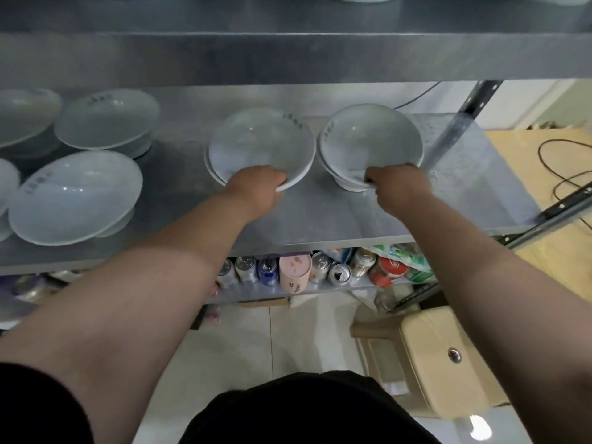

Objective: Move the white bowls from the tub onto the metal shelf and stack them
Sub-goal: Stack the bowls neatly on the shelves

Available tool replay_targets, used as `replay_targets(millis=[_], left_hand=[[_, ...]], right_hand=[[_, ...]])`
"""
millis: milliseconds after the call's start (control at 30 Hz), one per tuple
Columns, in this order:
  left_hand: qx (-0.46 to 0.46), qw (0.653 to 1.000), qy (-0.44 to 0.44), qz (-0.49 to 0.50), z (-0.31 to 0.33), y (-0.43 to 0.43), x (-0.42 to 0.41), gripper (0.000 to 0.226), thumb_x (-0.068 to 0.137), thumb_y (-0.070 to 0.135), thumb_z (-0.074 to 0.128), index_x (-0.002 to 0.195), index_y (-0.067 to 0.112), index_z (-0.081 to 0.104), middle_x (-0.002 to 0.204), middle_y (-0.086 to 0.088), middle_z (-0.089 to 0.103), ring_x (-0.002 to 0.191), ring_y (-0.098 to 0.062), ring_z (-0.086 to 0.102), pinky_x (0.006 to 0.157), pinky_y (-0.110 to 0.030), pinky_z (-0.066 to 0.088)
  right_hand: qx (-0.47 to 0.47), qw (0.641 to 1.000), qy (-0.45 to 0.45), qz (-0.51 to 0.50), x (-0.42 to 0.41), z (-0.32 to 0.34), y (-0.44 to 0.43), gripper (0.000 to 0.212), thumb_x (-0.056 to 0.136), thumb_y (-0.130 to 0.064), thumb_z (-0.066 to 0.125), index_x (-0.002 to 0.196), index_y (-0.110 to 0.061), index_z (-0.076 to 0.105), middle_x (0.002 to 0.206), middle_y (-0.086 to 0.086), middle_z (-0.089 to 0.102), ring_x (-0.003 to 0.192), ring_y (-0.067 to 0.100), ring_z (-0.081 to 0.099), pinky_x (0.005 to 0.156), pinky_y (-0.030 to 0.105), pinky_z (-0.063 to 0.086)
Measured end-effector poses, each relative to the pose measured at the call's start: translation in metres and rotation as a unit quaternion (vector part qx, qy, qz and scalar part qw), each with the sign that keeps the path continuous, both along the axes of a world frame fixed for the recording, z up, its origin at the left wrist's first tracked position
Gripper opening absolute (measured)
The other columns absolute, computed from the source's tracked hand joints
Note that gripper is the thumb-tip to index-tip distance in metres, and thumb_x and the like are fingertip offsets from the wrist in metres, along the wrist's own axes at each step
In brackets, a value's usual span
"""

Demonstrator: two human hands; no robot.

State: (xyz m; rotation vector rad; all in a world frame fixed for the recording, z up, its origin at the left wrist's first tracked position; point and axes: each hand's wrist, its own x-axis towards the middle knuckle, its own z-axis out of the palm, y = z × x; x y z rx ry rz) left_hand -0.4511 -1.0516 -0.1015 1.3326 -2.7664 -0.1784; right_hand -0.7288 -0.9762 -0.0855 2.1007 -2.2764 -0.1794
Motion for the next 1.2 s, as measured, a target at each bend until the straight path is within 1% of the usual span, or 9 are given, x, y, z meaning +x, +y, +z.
replay_targets(millis=[100,200,333,433,533,633,767,1100,1200], left_hand=[[0.014,1.0,0.004,-0.001,0.0,0.007,-0.022,0.015,0.094,0.026,0.056,0.1,0.013,0.061,0.105,-0.011,0.06,0.094,-0.031,0.056,0.069,-0.031,0.032],[0.021,1.0,-0.004,0.011,0.003,0.012,-0.039,0.021,0.093,0.032,0.057,0.106,0.015,0.06,0.107,-0.008,0.059,0.096,-0.029,0.056,0.072,-0.031,0.035],[0.014,0.997,-0.045,0.056,0.009,0.016,-0.036,0.033,0.091,0.055,0.055,0.096,0.023,0.058,0.093,0.002,0.053,0.083,-0.019,0.05,0.066,-0.031,0.036],[-0.003,0.996,-0.063,0.066,0.011,0.022,-0.026,0.044,0.09,0.067,0.045,0.088,0.024,0.056,0.086,0.003,0.052,0.079,-0.019,0.051,0.062,-0.031,0.035],[-0.024,0.995,-0.068,0.075,0.01,0.028,-0.022,0.043,0.095,0.064,0.038,0.09,0.024,0.055,0.088,0.001,0.051,0.079,-0.02,0.049,0.065,-0.032,0.035],[-0.041,0.993,-0.079,0.078,0.009,0.03,-0.022,0.043,0.097,0.061,0.035,0.09,0.023,0.055,0.084,0.002,0.051,0.078,-0.021,0.047,0.069,-0.034,0.033],[-0.029,0.992,-0.078,0.09,0.009,0.03,-0.024,0.041,0.097,0.062,0.035,0.088,0.025,0.051,0.087,0.001,0.053,0.08,-0.022,0.047,0.074,-0.036,0.035],[-0.021,0.986,-0.098,0.132,0.015,0.032,-0.035,0.05,0.097,0.061,0.033,0.102,0.019,0.06,0.09,0.0,0.052,0.081,-0.022,0.047,0.074,-0.035,0.033],[0.023,0.991,-0.017,0.131,0.017,0.037,-0.026,0.047,0.096,0.059,0.041,0.117,0.024,0.063,0.108,-0.001,0.062,0.095,-0.023,0.057,0.082,-0.035,0.044]], right_hand=[[0.005,1.0,0.018,-0.008,-0.015,-0.001,0.008,0.039,0.089,-0.006,0.046,0.12,-0.027,0.058,0.107,0.007,0.067,0.1,0.037,0.058,0.073,0.031,0.038],[-0.002,0.999,0.036,0.0,-0.023,-0.001,0.014,0.041,0.085,-0.004,0.047,0.117,-0.027,0.058,0.094,0.004,0.065,0.088,0.031,0.058,0.073,0.031,0.038],[0.005,0.999,0.041,0.022,-0.029,-0.004,0.011,0.034,0.084,-0.007,0.05,0.114,-0.022,0.058,0.098,0.004,0.065,0.093,0.029,0.062,0.086,0.037,0.037],[-0.011,0.998,-0.009,0.062,-0.036,-0.01,0.004,0.029,0.089,-0.032,0.056,0.116,-0.021,0.056,0.106,0.006,0.065,0.101,0.03,0.061,0.101,0.046,0.034],[-0.029,0.994,-0.046,0.099,-0.039,-0.015,0.0,0.042,0.09,-0.057,0.053,0.118,-0.026,0.057,0.105,0.003,0.067,0.102,0.029,0.061,0.095,0.044,0.035],[-0.071,0.99,-0.053,0.11,-0.047,-0.019,-0.001,0.042,0.089,-0.063,0.049,0.107,-0.027,0.061,0.095,0.002,0.068,0.095,0.029,0.063,0.09,0.041,0.036],[-0.073,0.989,-0.064,0.11,-0.054,-0.019,0.003,0.043,0.088,-0.063,0.05,0.103,-0.024,0.063,0.093,0.003,0.066,0.092,0.03,0.063,0.089,0.041,0.036],[-0.061,0.994,-0.035,0.082,-0.037,-0.012,0.011,0.04,0.093,-0.052,0.05,0.106,-0.016,0.062,0.095,0.008,0.066,0.091,0.033,0.062,0.086,0.04,0.042],[-0.067,0.991,-0.09,0.075,-0.025,-0.007,0.018,0.04,0.091,-0.04,0.058,0.118,-0.01,0.062,0.109,0.014,0.064,0.097,0.037,0.062,0.088,0.042,0.047]])
